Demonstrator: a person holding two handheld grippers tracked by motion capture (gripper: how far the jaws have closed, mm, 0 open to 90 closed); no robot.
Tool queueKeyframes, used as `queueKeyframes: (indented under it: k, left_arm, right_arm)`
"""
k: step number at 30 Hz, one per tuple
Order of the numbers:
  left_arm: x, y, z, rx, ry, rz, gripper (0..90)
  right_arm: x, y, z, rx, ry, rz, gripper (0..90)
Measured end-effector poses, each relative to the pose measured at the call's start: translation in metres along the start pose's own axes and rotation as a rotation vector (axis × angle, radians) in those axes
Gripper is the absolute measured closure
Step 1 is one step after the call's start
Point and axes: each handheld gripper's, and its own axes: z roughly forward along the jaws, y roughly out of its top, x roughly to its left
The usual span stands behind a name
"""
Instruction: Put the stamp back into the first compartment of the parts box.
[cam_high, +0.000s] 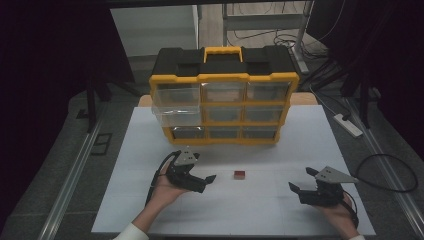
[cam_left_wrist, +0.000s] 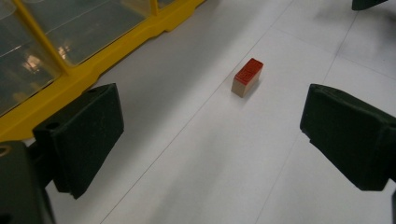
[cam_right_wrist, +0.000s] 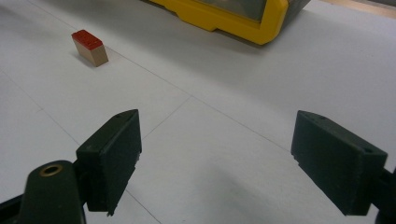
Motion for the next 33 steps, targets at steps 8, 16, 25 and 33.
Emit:
queueKeyframes:
  k: [8,16,25,33]
  left_arm:
    - [-0.006,0.009,0.012,0.016,-0.032,0.020,6.1]
    - [-0.007,0.019,0.021,0.027,-0.057,0.038,6.2]
    - [-0.009,0.032,0.036,0.040,-0.089,0.060,6.4]
    - [-0.014,0.042,0.048,0.057,-0.117,0.082,6.5]
  right_arm:
    - [0.000,0.000,0.000,0.003,0.000,0.000,17.3]
    - [0.000,0.000,0.000,0.004,0.000,-0.001,17.3]
    - [0.000,0.000,0.001,0.003,0.001,-0.004,17.3]
    - [0.000,0.000,0.001,0.005,0.001,-0.002,17.3]
